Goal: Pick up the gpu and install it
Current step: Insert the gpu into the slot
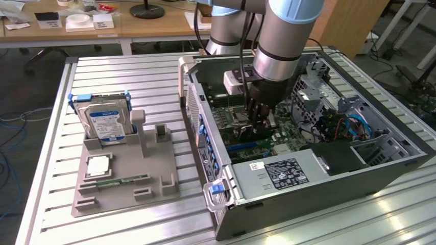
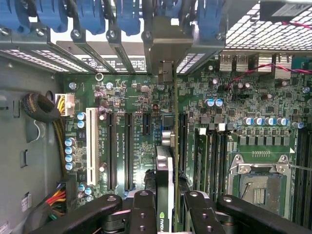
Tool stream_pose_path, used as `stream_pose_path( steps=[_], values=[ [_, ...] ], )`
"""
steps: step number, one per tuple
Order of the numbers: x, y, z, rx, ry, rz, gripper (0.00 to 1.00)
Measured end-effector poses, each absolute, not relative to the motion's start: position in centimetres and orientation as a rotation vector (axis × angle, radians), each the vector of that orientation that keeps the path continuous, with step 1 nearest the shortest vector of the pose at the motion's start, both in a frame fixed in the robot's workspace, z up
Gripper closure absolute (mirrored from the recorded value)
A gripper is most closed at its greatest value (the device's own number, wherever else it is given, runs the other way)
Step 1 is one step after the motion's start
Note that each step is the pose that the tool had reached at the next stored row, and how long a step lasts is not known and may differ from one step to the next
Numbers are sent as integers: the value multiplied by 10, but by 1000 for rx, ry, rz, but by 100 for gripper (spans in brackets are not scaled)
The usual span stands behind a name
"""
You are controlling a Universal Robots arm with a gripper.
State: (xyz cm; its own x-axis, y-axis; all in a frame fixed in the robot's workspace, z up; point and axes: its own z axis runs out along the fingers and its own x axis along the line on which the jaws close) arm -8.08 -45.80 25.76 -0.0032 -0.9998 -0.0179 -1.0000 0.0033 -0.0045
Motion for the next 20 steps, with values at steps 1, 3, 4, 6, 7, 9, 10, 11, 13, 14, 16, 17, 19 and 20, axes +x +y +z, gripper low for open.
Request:
stream_pose_path(
  steps=[1, 3, 4, 6, 7, 9, 10, 11, 13, 14, 16, 17, 19, 20],
  values=[
    [-81, -458, 258, -2207, 2214, 15, 73],
    [-82, -458, 257, -2207, 2214, 15, 73],
    [-82, -458, 257, -2207, 2214, 15, 73],
    [-83, -458, 256, -2207, 2214, 15, 73],
    [-83, -458, 255, -2207, 2214, 15, 73],
    [-83, -458, 253, -2207, 2214, 15, 73],
    [-83, -458, 253, -2207, 2214, 15, 73],
    [-83, -458, 252, -2207, 2214, 15, 73],
    [-83, -458, 252, -2207, 2214, 15, 73],
    [-83, -458, 252, -2207, 2214, 15, 73],
    [-83, -458, 251, -2206, 2214, 15, 73],
    [-83, -458, 251, -2207, 2214, 15, 73],
    [-83, -458, 251, -2207, 2214, 15, 73],
    [-83, -458, 251, -2207, 2214, 15, 73]
  ],
)
